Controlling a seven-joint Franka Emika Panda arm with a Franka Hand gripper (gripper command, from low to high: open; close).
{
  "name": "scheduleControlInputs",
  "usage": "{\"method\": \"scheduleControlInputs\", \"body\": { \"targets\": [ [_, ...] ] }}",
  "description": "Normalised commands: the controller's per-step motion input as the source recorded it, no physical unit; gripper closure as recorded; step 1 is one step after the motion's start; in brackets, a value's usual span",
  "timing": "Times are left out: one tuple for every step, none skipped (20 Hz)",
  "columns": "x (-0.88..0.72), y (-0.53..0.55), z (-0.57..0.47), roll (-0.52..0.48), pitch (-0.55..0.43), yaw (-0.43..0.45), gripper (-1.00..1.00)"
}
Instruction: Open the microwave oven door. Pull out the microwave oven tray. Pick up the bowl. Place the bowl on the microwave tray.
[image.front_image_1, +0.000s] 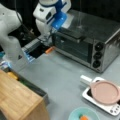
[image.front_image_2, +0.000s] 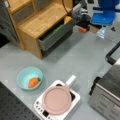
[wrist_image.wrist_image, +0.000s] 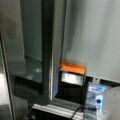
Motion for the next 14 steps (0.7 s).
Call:
{"method": "scheduleControlInputs", "body": {
  "targets": [
    [-0.03, 0.33, -0.04, 0.063, 0.012, -0.193, -1.0],
    [-0.02, 0.36, -0.05, 0.061, 0.003, -0.196, -1.0],
    [-0.01, 0.38, -0.07, 0.067, -0.001, -0.198, -1.0],
    [-0.01, 0.36, -0.07, 0.064, -0.006, -0.189, -1.0],
    [0.0, 0.37, -0.09, 0.069, -0.017, -0.194, -1.0],
    [0.0, 0.37, -0.11, 0.066, -0.029, -0.195, -1.0],
    [0.0, 0.34, -0.11, 0.064, -0.035, -0.188, -1.0],
    [0.0, 0.33, -0.12, 0.069, -0.045, -0.192, -1.0],
    [0.0, 0.32, -0.13, 0.075, -0.048, -0.189, -1.0],
    [0.0, 0.3, -0.14, 0.088, -0.052, -0.193, -1.0],
    [0.0, 0.28, -0.14, 0.091, -0.051, -0.187, -1.0],
    [-0.01, 0.25, -0.14, 0.096, -0.051, -0.184, -1.0],
    [-0.01, 0.25, -0.15, 0.104, -0.052, -0.18, -1.0],
    [-0.01, 0.23, -0.15, 0.122, -0.057, -0.179, -1.0]
  ]
}}
